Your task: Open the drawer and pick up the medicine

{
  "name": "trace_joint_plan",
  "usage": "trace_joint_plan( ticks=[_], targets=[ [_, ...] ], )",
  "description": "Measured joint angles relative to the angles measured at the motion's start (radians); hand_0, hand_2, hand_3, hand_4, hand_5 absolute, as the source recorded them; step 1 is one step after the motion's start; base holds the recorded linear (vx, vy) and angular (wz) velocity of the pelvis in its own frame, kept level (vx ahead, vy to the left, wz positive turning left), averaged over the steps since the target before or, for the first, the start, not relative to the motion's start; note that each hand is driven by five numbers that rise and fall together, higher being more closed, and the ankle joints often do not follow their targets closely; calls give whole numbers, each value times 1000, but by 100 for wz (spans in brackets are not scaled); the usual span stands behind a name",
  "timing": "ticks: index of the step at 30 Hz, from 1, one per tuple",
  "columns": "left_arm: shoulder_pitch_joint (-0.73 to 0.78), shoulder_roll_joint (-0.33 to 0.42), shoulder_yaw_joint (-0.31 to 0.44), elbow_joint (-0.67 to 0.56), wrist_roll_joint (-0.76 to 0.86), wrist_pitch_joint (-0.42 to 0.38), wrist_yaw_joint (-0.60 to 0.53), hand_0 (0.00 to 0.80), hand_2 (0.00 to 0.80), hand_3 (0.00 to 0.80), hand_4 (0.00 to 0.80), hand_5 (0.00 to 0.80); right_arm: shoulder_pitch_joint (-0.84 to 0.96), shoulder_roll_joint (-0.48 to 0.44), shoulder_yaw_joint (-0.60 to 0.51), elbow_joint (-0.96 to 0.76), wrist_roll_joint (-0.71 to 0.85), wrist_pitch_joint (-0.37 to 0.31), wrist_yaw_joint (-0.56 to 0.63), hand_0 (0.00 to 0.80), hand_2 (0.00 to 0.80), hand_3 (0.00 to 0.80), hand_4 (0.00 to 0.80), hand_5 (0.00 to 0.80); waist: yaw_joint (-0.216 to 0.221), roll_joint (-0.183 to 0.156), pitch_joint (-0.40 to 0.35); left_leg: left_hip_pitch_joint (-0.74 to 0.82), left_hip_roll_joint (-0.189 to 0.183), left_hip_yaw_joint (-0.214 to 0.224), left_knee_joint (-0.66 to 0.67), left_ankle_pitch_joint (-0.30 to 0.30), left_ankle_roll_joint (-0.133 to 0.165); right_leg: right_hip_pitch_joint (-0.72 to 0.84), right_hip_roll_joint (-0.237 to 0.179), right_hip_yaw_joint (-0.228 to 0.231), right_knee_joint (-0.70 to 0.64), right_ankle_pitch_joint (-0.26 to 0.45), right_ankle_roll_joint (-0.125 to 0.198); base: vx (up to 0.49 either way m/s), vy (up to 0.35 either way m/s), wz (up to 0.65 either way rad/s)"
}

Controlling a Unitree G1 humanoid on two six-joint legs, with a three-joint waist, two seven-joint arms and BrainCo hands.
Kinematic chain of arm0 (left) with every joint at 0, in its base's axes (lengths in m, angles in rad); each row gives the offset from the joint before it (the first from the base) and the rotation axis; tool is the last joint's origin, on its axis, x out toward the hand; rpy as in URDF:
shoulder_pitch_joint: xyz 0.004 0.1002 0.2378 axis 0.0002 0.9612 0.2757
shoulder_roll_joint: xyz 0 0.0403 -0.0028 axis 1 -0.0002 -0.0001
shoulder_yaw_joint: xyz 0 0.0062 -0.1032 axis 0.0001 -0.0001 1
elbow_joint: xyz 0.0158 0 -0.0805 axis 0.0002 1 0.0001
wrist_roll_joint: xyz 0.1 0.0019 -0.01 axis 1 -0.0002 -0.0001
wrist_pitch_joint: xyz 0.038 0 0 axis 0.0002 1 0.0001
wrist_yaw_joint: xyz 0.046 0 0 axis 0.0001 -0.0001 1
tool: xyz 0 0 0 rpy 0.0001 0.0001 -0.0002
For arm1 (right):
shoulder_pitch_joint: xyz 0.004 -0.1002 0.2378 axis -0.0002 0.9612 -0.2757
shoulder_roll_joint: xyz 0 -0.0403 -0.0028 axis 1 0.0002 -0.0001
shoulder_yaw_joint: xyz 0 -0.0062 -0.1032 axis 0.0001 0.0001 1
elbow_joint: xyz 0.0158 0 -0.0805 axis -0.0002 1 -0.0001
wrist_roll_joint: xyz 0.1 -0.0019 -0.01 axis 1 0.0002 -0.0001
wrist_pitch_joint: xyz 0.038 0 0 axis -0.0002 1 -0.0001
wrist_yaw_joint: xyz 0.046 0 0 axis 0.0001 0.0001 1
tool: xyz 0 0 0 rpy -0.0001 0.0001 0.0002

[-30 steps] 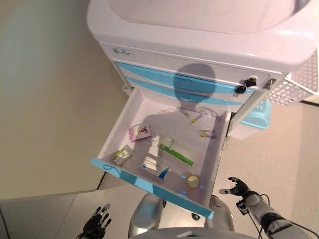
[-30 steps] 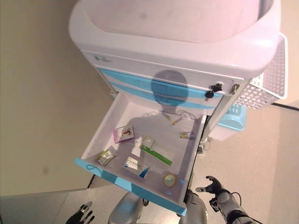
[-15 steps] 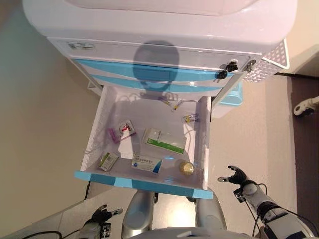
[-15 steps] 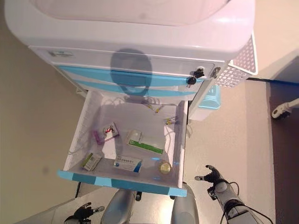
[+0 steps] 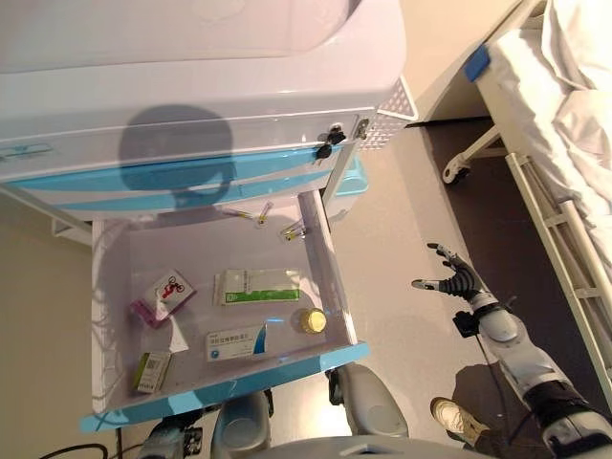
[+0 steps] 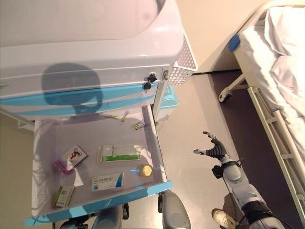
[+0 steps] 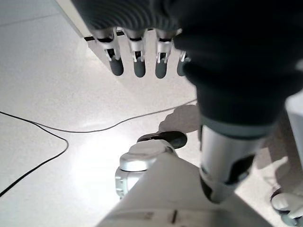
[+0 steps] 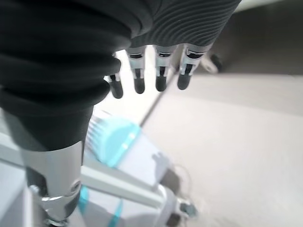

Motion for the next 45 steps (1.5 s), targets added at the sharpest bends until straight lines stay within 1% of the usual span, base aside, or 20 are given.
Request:
trace_joint_plan(
  ticks=[2, 7, 8, 11, 15, 17, 18, 20, 23, 26, 27, 31, 32, 33, 34, 36, 37, 42, 44, 45],
  targets=[
    [4, 0, 4, 4, 2, 6, -6, 0, 0, 0, 0, 0, 40, -59, -19, -152, 43, -23, 54, 0, 0, 0, 0, 0, -1, 1, -4, 0, 0, 0, -1, 1, 1, 0, 0, 0, -1, 1, 0, 0, 0, 0],
    [16, -5, 11, 11, 41, 11, -17, 0, 0, 0, 0, 0, 45, -131, -19, -302, 111, -31, 141, 0, 0, 0, 0, 0, 6, 13, -22, -3, -2, -4, -6, 3, 4, 1, -2, -2, -8, 1, 1, 10, -9, 1],
    [21, -5, 11, 11, 41, 13, -22, 0, 0, 0, 0, 0, 47, -163, -17, -362, 136, -39, 171, 0, 0, 0, 0, 0, 4, 19, -26, -4, -4, -5, -8, 4, 5, 2, -4, -4, -11, 2, 1, 13, -32, 6],
    [25, -5, 11, 21, 65, 14, -34, 0, 0, 0, 0, 0, 19, -201, -7, -431, 194, -48, 224, 0, 0, 0, 0, 0, 11, 32, -35, -5, -4, -20, -9, 5, 5, 16, -7, -22, -20, 1, 1, 7, -31, 16],
    [28, -15, 10, 31, 78, 14, -45, 0, 0, 0, 0, 0, -72, -292, 82, -484, 224, -49, 269, 0, 0, 0, 0, 0, 9, 51, -46, -22, -8, -44, -11, 9, 0, 15, -11, -52, -28, 0, 1, 2, -30, 21],
    [31, -20, 11, 31, 78, 14, -49, 0, 0, 0, 0, 0, -97, -300, 103, -482, 223, -48, 271, 0, 0, 0, 0, 0, 41, 59, -50, -24, -8, -59, -15, 14, 3, 18, -12, -61, -28, -1, 0, -1, -39, 21],
    [34, -25, 9, 31, 78, 14, -50, 0, 0, 0, 0, 0, -139, -316, 140, -481, 222, -47, 273, 0, 0, 0, 0, 0, 31, 64, -53, -32, -10, -67, -14, 17, 2, 16, -14, -76, -28, -4, -1, -1, -23, 25],
    [39, -27, 10, 32, 78, 14, -50, 0, 0, 0, 0, 0, -177, -327, 165, -477, 218, -45, 272, 0, 0, 0, 0, 0, 59, 67, -52, -39, -11, -82, -16, 22, 1, 15, -14, -90, -28, -4, -2, -12, -47, 22],
    [44, -28, 9, 31, 78, 13, -50, 0, 0, 0, 0, 0, -317, -369, 274, -478, 140, -46, 268, 0, 0, 0, 0, 0, 62, 67, -52, -51, -16, -104, -16, 28, -1, 16, -17, -116, -29, -8, -3, -14, -38, 25],
    [44, -28, 10, 32, 78, 14, -49, 0, 0, 0, 0, 0, -409, -372, 342, -473, 78, -47, 267, 0, 0, 0, 0, 0, 74, 66, -52, -57, -18, -120, -21, 33, -5, 16, -19, -132, -28, -11, -3, -5, -42, 19],
    [45, -28, 9, 33, 78, 14, -49, 0, 0, 0, 0, 0, -466, -370, 391, -463, 49, -47, 266, 0, 0, 0, 0, 0, 90, 66, -51, -57, -19, -124, -22, 33, -6, 16, -19, -135, -28, -12, -4, 2, -38, 8],
    [41, -24, 4, 32, 78, 14, -49, 0, 0, 0, 0, 0, -556, -339, 514, -419, -19, -46, 269, 0, 0, 0, 0, 0, 110, 63, -47, -55, -23, -149, -30, 39, -8, 28, -20, -161, -30, -19, -5, -3, -34, 20],
    [45, -24, -8, 22, 77, 13, -48, 0, 0, 0, 0, 0, -564, -319, 535, -398, -37, -45, 271, 0, 0, 0, 0, 0, 133, 65, -43, -56, -24, -158, -30, 40, -9, 32, -21, -170, -31, -20, -6, -9, -37, 13],
    [45, -23, -13, 20, 77, 14, -48, 0, 0, 0, 0, 0, -574, -312, 549, -383, -46, -45, 270, 0, 0, 0, 0, 0, 122, 61, -42, -55, -23, -160, -30, 40, -9, 33, -21, -171, -30, -22, -5, -12, -32, 21],
    [58, -22, -31, -3, 73, 13, -47, 0, 0, 0, 0, 0, -583, -293, 560, -351, -64, -43, 277, 0, 0, 0, 0, 0, 139, 60, -35, -56, -26, -171, -32, 47, -7, 37, -22, -182, -31, -24, -5, -14, -42, 16],
    [70, -23, -53, -23, 69, 8, -49, 0, 0, 0, 0, 0, -594, -270, 586, -291, -90, -36, 289, 0, 0, 0, 0, 0, 154, 60, -27, -56, -27, -179, -32, 48, -8, 45, -22, -188, -38, -25, -5, -9, -31, 16],
    [71, -24, -58, -22, 68, 8, -49, 0, 0, 0, 0, 0, -597, -257, 596, -274, -97, -33, 289, 0, 0, 0, 0, 0, 151, 60, -26, -55, -27, -184, -32, 48, -8, 50, -22, -194, -40, -25, -5, -5, -35, 13],
    [71, -23, -70, -24, 50, 4, -50, 0, 0, 0, 0, 0, -596, -201, 641, -195, -155, -22, 310, 0, 0, 0, 0, 0, 167, 68, -20, -55, -32, -224, -33, 51, -12, 75, -23, -236, -53, -32, -5, 0, -28, 23],
    [71, -22, -70, -23, 46, 5, -50, 0, 0, 0, 0, 0, -601, -201, 651, -178, -190, -21, 319, 0, 0, 0, 0, 0, 169, 68, -19, -55, -33, -227, -34, 52, -12, 78, -23, -238, -54, -34, -5, 1, -30, 11],
    [71, -22, -70, -21, 38, 5, -52, 0, 0, 0, 0, 0, -630, -201, 684, -163, -227, -21, 321, 0, 0, 0, 0, 0, 171, 68, -19, -54, -33, -231, -33, 52, -13, 81, -23, -242, -56, -34, -5, -1, -26, 5]
  ],
)
